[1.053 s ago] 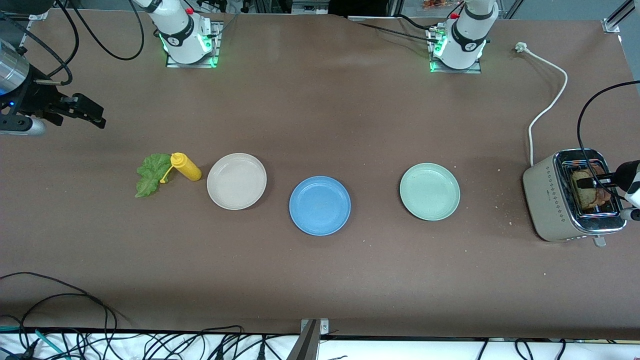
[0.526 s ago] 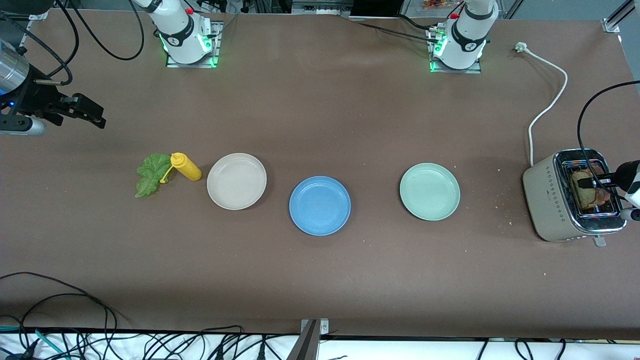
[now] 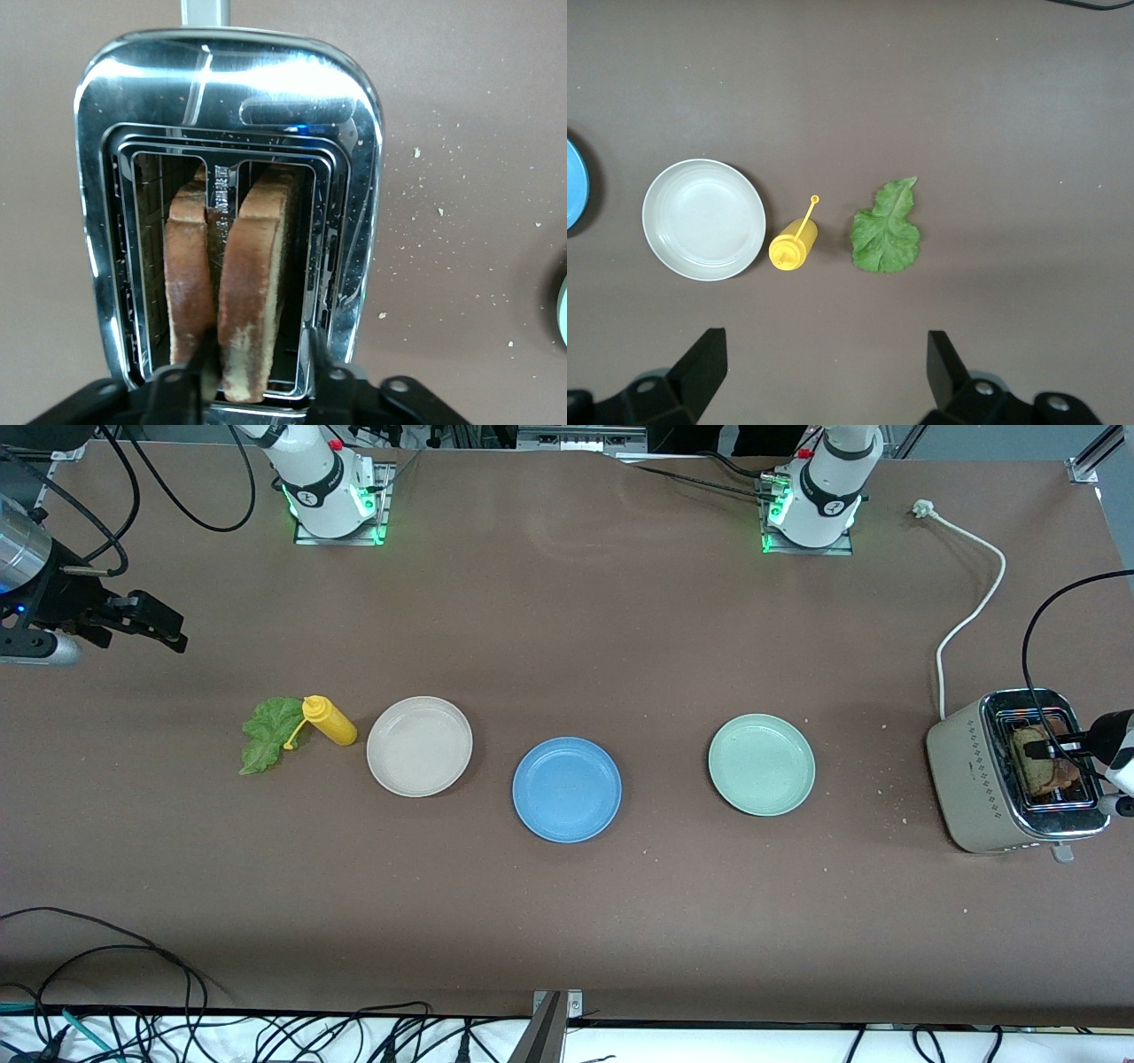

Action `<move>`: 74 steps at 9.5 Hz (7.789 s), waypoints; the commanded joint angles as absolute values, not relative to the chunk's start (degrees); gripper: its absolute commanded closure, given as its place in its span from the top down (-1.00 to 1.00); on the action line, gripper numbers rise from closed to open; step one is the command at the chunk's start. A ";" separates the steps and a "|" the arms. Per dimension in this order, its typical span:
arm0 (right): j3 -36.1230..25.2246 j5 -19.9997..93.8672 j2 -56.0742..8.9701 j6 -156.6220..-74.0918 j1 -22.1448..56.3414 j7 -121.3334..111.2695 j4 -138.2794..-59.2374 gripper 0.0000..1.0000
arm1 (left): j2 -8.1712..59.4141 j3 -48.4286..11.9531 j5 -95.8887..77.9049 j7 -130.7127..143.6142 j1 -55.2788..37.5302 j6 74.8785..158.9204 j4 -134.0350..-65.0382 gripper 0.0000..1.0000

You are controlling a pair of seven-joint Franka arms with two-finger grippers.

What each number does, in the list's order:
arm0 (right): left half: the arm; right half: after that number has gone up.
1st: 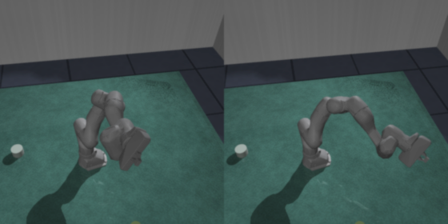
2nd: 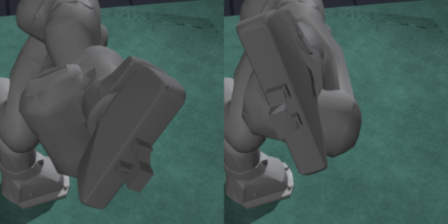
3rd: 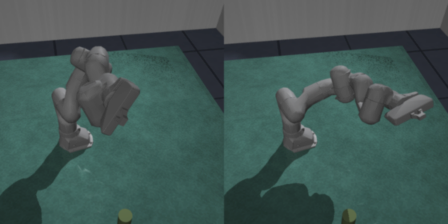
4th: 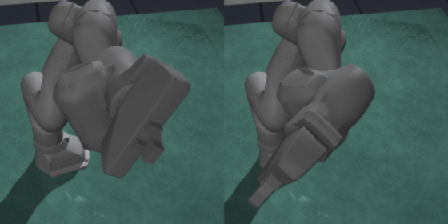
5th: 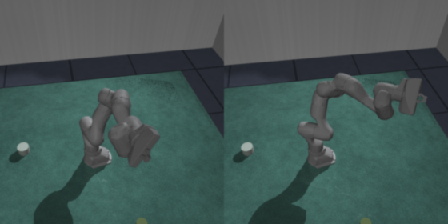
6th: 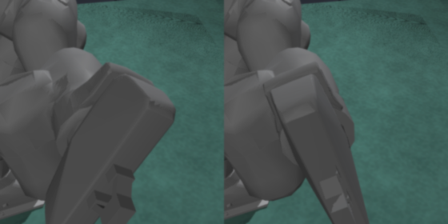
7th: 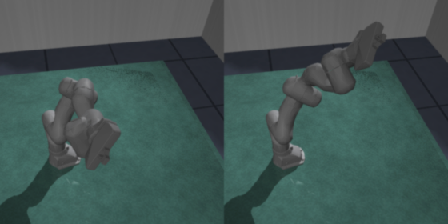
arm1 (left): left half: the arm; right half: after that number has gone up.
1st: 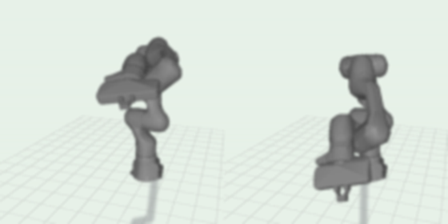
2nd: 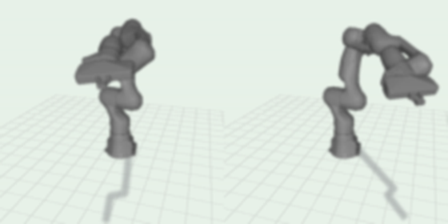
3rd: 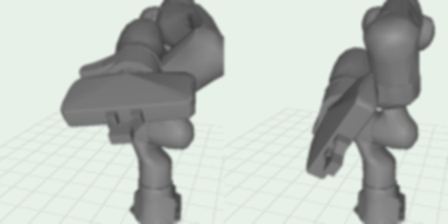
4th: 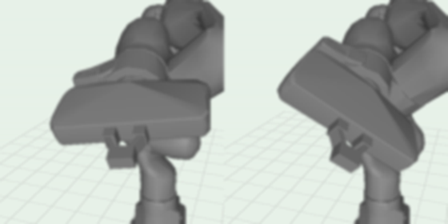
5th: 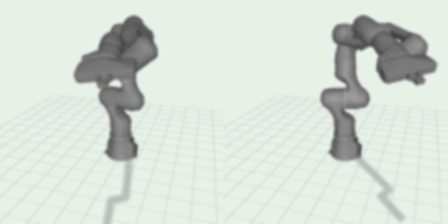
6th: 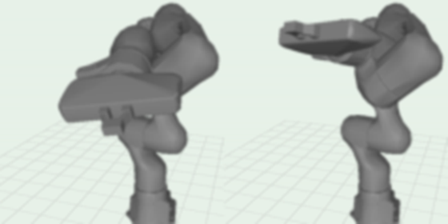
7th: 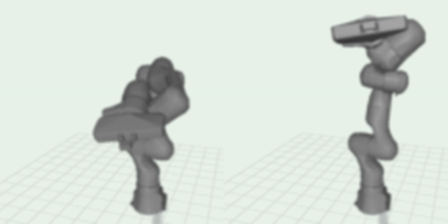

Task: Make sandwich in blue plate with both arms
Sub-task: 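Close the left gripper on the bread slice, then lift the bread slice up out of the toaster with the left gripper, then carry the bread slice over the blue plate with the left gripper, then lower the slice onto the blue plate and open the left gripper, then raise the left gripper toward the toaster while the right gripper reaches the lettuce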

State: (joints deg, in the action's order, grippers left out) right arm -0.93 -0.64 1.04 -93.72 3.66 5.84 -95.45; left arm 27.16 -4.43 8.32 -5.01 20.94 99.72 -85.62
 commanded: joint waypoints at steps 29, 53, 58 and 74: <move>-1.14 -0.53 0.88 -92.81 3.87 6.15 -94.39 1.00 | 17.48 -40.34 -14.24 66.50 15.14 112.11 -90.52 -1.00; -1.23 -0.53 0.88 -92.81 3.87 6.15 -94.39 1.00 | 39.90 -27.77 2.46 75.94 -14.33 174.90 -103.45 -1.00; -1.23 -0.53 0.97 -92.72 3.87 6.15 -94.48 1.00 | 40.17 -26.37 2.99 75.85 -14.15 174.73 -104.32 -1.00; -1.40 -4.48 -2.54 -92.73 3.52 5.72 -95.18 1.00 | 17.96 -23.91 3.25 70.52 -3.02 125.39 -103.45 0.83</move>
State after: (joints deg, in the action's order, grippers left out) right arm -1.02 -2.47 0.21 -93.40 3.76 5.84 -95.46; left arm 26.35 -23.89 1.60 74.52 -8.19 135.87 -101.41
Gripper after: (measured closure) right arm 0.000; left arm 0.084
